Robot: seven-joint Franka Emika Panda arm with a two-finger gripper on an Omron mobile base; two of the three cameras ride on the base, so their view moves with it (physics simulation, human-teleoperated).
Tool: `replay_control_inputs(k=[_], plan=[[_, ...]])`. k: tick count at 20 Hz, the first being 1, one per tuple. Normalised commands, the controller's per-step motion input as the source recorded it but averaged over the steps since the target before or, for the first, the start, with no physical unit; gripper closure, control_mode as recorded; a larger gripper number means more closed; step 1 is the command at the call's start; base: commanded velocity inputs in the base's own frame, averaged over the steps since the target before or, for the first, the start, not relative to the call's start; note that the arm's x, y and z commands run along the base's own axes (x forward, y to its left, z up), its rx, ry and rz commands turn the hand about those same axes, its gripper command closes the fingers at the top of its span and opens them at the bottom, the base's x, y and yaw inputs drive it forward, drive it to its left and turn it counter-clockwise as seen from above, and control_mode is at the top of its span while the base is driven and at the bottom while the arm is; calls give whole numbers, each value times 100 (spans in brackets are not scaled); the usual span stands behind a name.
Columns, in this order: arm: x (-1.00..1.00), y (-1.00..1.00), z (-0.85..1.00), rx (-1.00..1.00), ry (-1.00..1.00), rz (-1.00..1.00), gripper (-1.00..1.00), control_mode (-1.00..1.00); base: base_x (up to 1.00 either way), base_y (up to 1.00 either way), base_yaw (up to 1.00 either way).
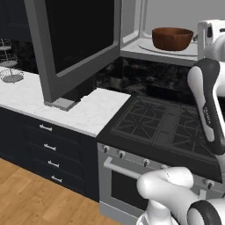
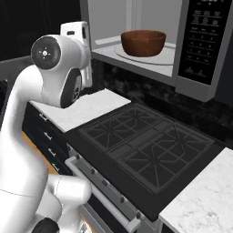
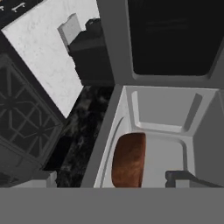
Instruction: Pick the cucumber from the sink and place it in the bowl. Then pick the bowl and place it in the microwave. Then close the microwave door and press the start button.
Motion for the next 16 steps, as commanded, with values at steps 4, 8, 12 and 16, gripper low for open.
replay_control_inputs(k=[4, 8, 12, 16], plan=[[-100, 49, 0, 0, 0, 0, -100, -100, 0, 0, 0], [-100, 65, -8, 0, -3, 0, -100, -100, 0, 0, 0], [-100, 76, -13, 0, -8, 0, -100, -100, 0, 0, 0], [-92, 87, 0, 0, -15, -4, -100, -100, 0, 0, 0]])
